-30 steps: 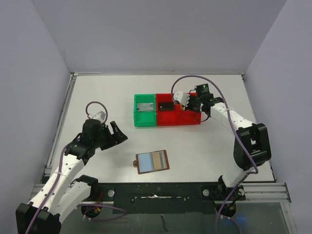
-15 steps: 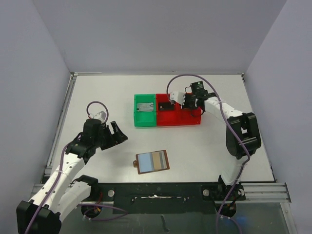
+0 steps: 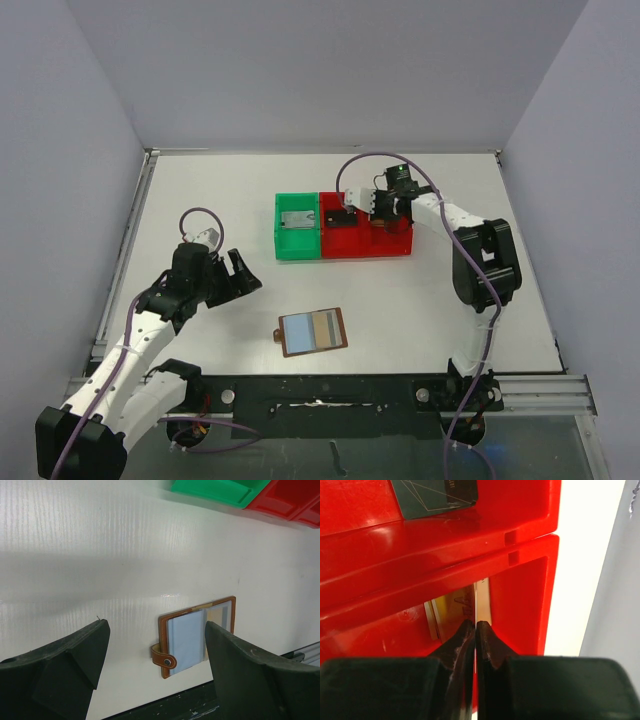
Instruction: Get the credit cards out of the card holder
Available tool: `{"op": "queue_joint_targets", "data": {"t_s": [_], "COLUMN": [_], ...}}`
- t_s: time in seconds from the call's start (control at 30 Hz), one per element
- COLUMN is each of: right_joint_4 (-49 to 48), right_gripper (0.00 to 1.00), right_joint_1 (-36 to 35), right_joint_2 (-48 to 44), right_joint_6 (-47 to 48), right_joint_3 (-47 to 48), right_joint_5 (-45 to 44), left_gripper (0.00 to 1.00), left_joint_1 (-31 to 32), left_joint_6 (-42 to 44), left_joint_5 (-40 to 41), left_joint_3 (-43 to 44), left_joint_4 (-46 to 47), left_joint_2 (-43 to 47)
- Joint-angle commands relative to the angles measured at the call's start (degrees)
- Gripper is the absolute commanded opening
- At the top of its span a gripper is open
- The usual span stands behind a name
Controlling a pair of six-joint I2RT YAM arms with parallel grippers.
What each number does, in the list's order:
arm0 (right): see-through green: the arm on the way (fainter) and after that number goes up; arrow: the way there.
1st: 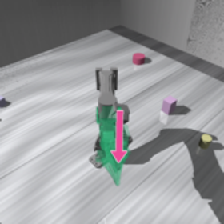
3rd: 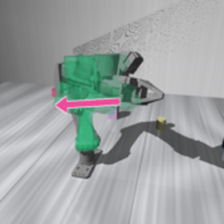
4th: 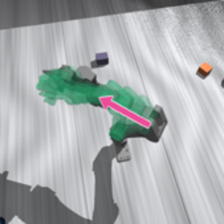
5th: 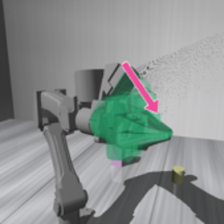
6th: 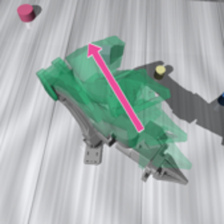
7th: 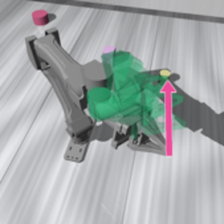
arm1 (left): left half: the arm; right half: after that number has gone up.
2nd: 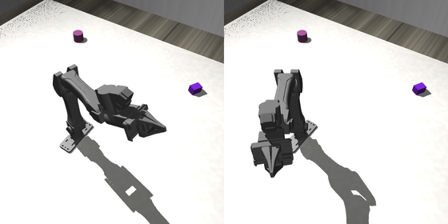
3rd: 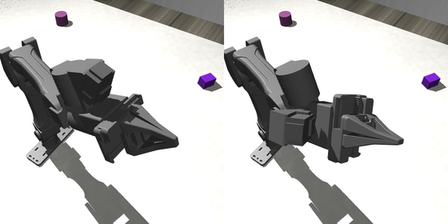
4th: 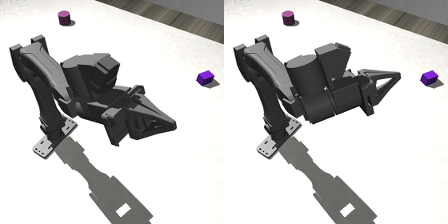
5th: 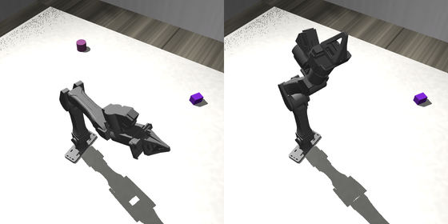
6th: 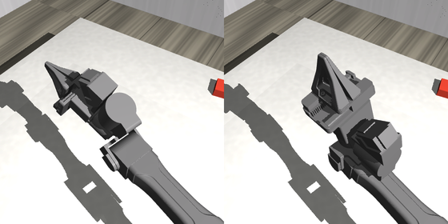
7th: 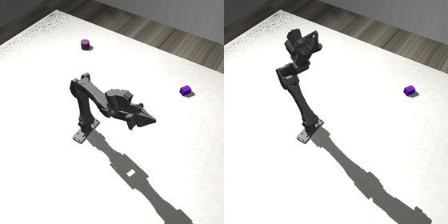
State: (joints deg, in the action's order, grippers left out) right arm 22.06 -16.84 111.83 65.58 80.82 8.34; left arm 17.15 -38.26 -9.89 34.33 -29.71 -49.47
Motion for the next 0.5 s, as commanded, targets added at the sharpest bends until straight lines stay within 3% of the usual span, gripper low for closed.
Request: {"op": "queue_joint_targets", "data": {"t_s": [0.0,0.2,0.47], "right_joint_4": [-4.0,-4.2,-2.8], "right_gripper": [0.00,0.02,0.26], "right_joint_1": [0.3,0.0,-0.1], "right_joint_2": [1.3,1.6,0.9], "right_joint_6": [1.2,1.8,2.0], "right_joint_3": [1.7,0.5,0.0], "right_joint_5": [-1.5,-2.0,-1.2], "left_gripper": [0.77,0.77,0.77], "left_joint_1": [-0.3,-0.3,-0.3], "left_joint_6": [1.3,1.3,1.3], "left_joint_5": [-0.4,-0.6,-1.0], "left_joint_3": [1.3,1.2,1.1], "left_joint_4": [3.0,3.2,3.4], "left_joint_2": [0.2,0.2,-0.2]}}
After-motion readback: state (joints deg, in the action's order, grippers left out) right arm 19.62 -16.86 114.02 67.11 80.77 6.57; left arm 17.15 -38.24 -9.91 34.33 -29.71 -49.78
